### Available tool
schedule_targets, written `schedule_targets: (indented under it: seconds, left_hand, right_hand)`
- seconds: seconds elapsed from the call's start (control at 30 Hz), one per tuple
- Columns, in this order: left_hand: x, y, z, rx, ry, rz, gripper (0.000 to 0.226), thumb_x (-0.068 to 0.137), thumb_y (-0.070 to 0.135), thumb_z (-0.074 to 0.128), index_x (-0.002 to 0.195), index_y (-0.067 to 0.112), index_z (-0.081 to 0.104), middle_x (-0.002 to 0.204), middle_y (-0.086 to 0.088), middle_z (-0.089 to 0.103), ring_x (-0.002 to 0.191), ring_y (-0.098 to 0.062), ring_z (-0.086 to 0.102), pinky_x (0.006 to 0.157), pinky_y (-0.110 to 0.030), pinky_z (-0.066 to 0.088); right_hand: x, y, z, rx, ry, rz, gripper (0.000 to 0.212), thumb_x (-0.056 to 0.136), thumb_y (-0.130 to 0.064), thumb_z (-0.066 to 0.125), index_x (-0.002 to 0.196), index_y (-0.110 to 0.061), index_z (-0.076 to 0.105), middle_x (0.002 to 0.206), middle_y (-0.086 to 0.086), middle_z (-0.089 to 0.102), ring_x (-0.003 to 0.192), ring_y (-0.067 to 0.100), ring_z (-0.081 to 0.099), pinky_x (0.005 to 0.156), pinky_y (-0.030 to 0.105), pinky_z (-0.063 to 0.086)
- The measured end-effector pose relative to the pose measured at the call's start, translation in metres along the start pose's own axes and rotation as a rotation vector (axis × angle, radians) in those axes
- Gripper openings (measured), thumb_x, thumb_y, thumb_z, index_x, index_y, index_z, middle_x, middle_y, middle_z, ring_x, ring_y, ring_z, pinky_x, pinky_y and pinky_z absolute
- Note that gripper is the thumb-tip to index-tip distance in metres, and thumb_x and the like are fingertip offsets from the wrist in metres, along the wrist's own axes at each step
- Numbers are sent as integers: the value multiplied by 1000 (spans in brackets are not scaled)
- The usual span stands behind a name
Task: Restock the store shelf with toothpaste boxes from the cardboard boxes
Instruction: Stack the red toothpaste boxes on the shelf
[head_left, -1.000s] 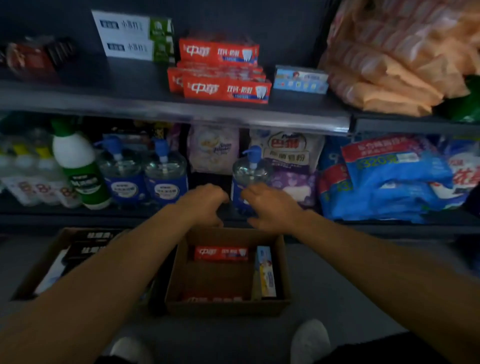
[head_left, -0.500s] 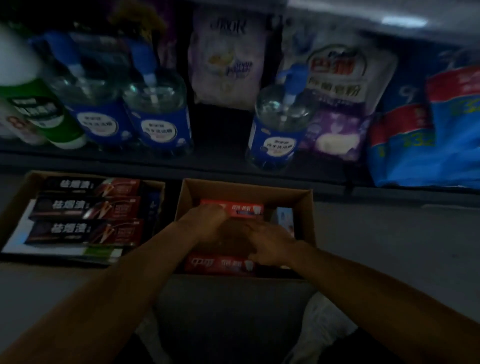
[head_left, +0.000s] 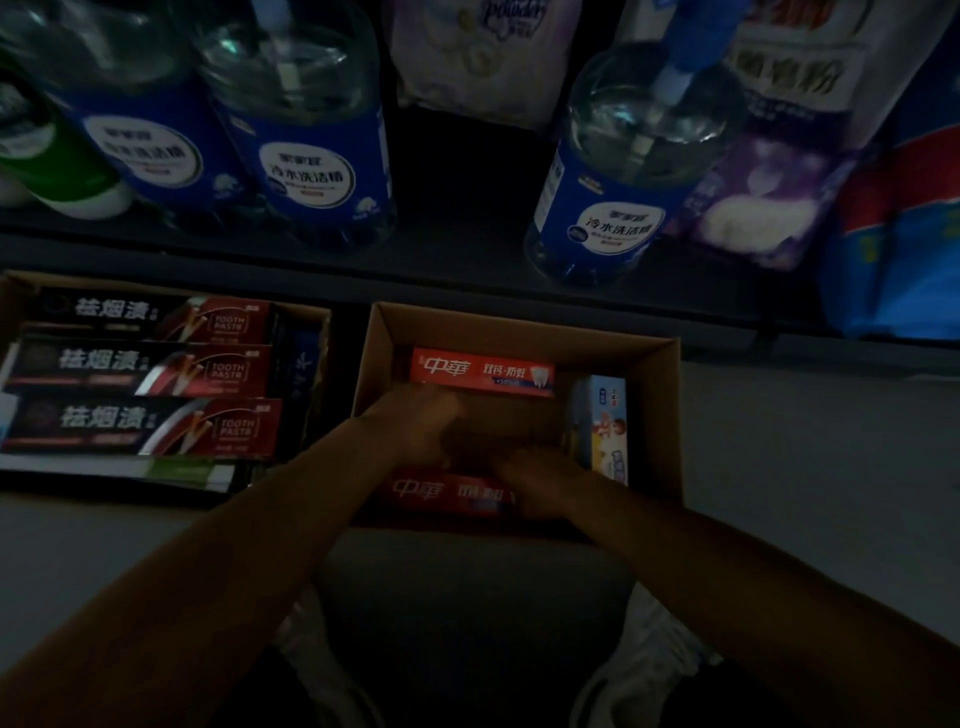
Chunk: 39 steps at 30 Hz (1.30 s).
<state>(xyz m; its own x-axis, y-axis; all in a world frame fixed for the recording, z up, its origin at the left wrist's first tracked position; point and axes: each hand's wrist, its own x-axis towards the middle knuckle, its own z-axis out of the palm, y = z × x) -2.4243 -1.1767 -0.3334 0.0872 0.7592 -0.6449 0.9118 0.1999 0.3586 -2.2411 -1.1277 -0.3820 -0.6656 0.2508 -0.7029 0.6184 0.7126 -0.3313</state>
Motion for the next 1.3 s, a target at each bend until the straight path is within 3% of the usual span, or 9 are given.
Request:
schedule_targets:
  seconds: [0.23, 0.43, 0.63, 0.87, 1.03, 1.17, 1.3]
  left_hand:
    - [5, 1, -4, 34, 8, 7, 42, 79, 28, 74, 119, 23, 62, 124, -2, 60, 111, -20, 58, 92, -35, 50]
    - [2, 1, -13, 12, 10, 18, 47, 78, 29, 74, 122, 24, 60, 126, -2, 59, 113, -21, 58, 94, -36, 50]
    - [-9, 4, -35, 16, 29, 23, 40, 79, 28, 74, 117, 25, 63, 118, -1, 64, 105, -17, 62, 91, -35, 52]
    - [-45, 32, -75, 115, 148, 67, 30, 79, 28, 72, 107, 25, 62, 111, 3, 62, 95, -11, 58, 85, -32, 51]
    - [-90, 65, -125, 149, 221, 98, 29, 80, 29, 71, 107, 22, 64, 103, 3, 64, 89, -9, 61, 76, -28, 51]
    - [-134, 86, -166, 245, 365, 109, 51, 78, 32, 75, 125, 18, 60, 120, 0, 63, 104, -15, 59, 87, -31, 51]
    - [-182, 107, -212, 296, 495, 94, 60, 75, 38, 78, 127, 14, 59, 126, -2, 62, 109, -17, 59, 94, -35, 50]
  right_hand:
    - [3, 3, -3, 5, -35, -56, 55, 94, -29, 56, 144, -21, 35, 148, 10, 38, 133, 26, 40, 109, 38, 31]
    - [14, 5, 2, -35, 31, -46, 58, 92, -27, 60, 143, -23, 34, 146, 9, 40, 131, 26, 43, 108, 40, 34]
    - [6, 11, -19, -99, 101, -26, 47, 84, -24, 69, 128, -21, 51, 129, 4, 54, 117, 21, 53, 101, 36, 41]
    - [-48, 4, -83, -266, 209, -50, 73, 75, -33, 74, 137, -17, 41, 132, 7, 51, 116, 22, 51, 98, 37, 44]
    - [-106, -11, -132, -311, 332, -65, 69, 74, -40, 74, 131, -16, 44, 124, 5, 53, 110, 22, 53, 90, 33, 44]
    - [-163, -30, -173, -422, 491, -66, 57, 77, -40, 69, 123, -12, 48, 117, 8, 55, 101, 22, 56, 75, 27, 41]
    - [-214, -44, -212, -526, 678, -58, 61, 77, -41, 68, 126, -14, 44, 120, 5, 55, 104, 22, 57, 82, 37, 51]
